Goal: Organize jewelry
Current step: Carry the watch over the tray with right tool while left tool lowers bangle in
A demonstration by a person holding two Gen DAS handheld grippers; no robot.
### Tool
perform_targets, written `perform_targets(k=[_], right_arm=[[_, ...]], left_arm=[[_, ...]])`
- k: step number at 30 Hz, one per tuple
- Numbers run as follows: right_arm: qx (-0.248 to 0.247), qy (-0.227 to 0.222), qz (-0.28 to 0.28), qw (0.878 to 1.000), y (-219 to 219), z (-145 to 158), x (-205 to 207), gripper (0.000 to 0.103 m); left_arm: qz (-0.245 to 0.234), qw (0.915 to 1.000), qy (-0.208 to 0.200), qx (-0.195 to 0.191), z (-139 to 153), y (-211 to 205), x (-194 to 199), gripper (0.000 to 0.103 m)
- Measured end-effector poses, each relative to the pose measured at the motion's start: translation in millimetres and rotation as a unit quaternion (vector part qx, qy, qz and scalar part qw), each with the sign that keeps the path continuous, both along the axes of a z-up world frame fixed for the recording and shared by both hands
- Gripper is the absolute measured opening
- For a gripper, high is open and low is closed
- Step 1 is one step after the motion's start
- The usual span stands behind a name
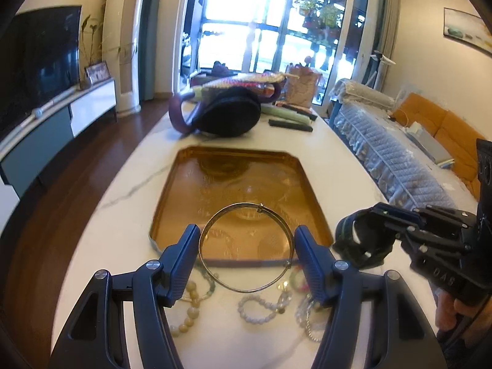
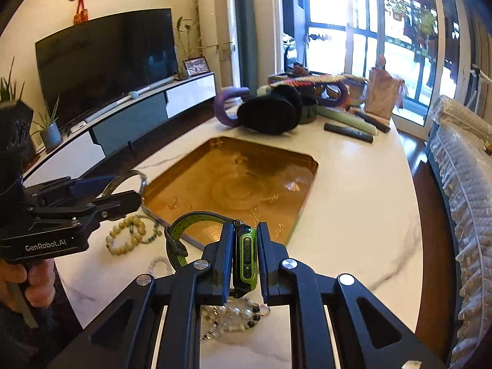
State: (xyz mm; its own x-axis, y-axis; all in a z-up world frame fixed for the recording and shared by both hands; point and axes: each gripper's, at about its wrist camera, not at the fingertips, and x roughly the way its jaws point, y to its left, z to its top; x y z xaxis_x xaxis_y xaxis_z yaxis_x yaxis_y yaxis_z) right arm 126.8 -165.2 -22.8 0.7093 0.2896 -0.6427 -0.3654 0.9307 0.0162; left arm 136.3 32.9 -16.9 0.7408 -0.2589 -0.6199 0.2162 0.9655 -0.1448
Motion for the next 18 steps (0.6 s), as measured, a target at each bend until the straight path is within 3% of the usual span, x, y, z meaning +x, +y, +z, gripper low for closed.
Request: perform_targets(k=[6,11,15,18], right_arm=[[0.014,-0.023,0.002,1.0,4.0,36.2,19.5,0.013],[0.042,-0.047,0.0,0.998,7.4,65.1,36.1,0.013],[0.04,-0.061,-0.009,0.997,12.4,65.6,49.1,0.013],[0.03,-0.055,-0.024,0.998,13.3,48.5,60.1,0.013]], left_arm=[[0.016,0.9993,-0.031,-0.014,34.7,1.1,9.9,0.064],[0.016,0.9959,-0.042,-0.079,59.6,10.7,22.5,0.064],[0.037,0.9956,-0.062,-0.059,63.9,12.0,35.8,0.064],[0.047,0.9964,-0.06,-0.037,48.1,10.8,48.9,0.064]])
